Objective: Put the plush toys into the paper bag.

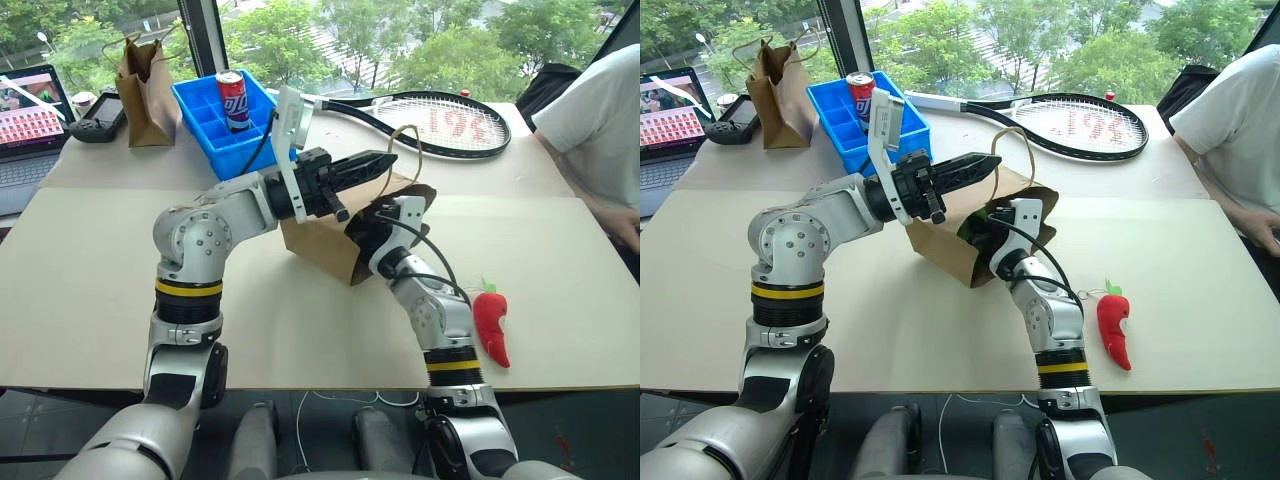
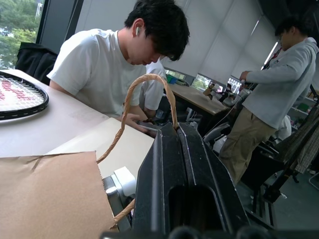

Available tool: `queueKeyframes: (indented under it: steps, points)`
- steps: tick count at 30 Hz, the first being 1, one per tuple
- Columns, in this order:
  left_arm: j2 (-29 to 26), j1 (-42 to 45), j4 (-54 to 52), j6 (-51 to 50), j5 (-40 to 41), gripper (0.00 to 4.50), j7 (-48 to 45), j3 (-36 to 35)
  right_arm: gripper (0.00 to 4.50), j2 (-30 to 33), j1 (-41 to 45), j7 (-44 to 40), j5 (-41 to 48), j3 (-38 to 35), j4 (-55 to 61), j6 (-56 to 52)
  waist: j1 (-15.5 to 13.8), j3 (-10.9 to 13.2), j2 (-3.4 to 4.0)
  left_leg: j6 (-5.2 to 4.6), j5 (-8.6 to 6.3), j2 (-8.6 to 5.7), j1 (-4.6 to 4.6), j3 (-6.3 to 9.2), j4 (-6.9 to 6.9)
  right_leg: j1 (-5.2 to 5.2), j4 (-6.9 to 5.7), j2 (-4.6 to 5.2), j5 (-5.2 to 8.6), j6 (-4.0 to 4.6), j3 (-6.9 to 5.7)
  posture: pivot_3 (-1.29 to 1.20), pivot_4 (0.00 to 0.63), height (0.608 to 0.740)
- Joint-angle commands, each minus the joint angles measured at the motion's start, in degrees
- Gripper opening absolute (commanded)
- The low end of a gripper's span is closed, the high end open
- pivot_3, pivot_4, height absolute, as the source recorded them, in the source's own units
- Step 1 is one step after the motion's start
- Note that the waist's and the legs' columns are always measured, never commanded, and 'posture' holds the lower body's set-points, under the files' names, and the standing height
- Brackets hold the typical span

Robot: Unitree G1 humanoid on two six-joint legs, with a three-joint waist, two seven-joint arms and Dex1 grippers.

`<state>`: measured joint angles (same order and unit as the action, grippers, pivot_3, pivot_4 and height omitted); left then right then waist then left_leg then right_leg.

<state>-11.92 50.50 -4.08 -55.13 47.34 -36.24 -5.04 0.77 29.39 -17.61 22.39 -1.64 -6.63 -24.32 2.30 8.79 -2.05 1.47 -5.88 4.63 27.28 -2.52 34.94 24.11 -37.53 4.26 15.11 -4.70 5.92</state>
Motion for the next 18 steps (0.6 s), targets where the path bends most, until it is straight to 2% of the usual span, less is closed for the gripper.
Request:
queueKeyframes:
  steps: [1, 5, 9, 13, 18]
  points:
    - [-0.05, -0.05, -1.92, 1.29, 0.31, 0.0, 0.05, 0.16, 1.0, 1.14, -1.12, -1.57, 0.3, 1.26, 3.91, -2.28, -0.03, 0.0, 0.0, 0.0, 0.0, 0.0, 0.0, 0.0, 0.0, -0.01, 0.0, 0.0, 0.0, 0.0, 0.0, 0.0, 0.15, 0.731]
    - [-0.08, -0.54, -1.83, 1.59, -0.18, 0.0, -0.05, 0.89, 2.39, 6.36, -2.9, -2.18, -1.35, 1.9, 9.35, -5.41, -0.26, 0.0, 0.0, 0.0, 0.0, -0.02, 0.01, 0.0, 0.02, -0.02, 0.02, 0.04, 0.0, 0.0, -0.01, 0.0, 0.15, 0.731]
    - [0.19, -2.1, -1.96, 1.75, -1.05, 0.0, -0.07, 2.51, 3.77, 12.26, -6.16, -2.21, 1.41, -0.6, 18.45, -12.21, -0.32, 0.0, 0.0, 0.01, 0.0, -0.02, 0.01, 0.0, 0.01, -0.02, 0.03, 0.05, 0.0, 0.0, -0.03, 0.0, 0.15, 0.731]
    - [1.29, -3.11, -2.32, 1.43, -0.64, 0.0, 0.71, 3.19, 3.77, 17.52, -9.83, -2.18, 4.55, -4.7, 26.67, -18.42, -0.34, 0.0, -0.01, 0.0, 0.0, -0.01, 0.0, 0.0, -0.02, -0.03, 0.04, 0.04, 0.01, 0.02, -0.03, 0.0, 0.15, 0.731]
    - [1.95, -2.85, -1.98, 1.43, -0.5, 0.0, 0.58, 3.66, 3.77, 26.03, -13.77, -2.63, 10.24, -13.54, 35.35, -28.07, -0.49, 0.0, -0.01, 0.0, 0.0, -0.02, 0.0, 0.0, 0.0, -0.04, 0.05, 0.05, 0.02, 0.02, -0.03, 0.0, 0.15, 0.731]
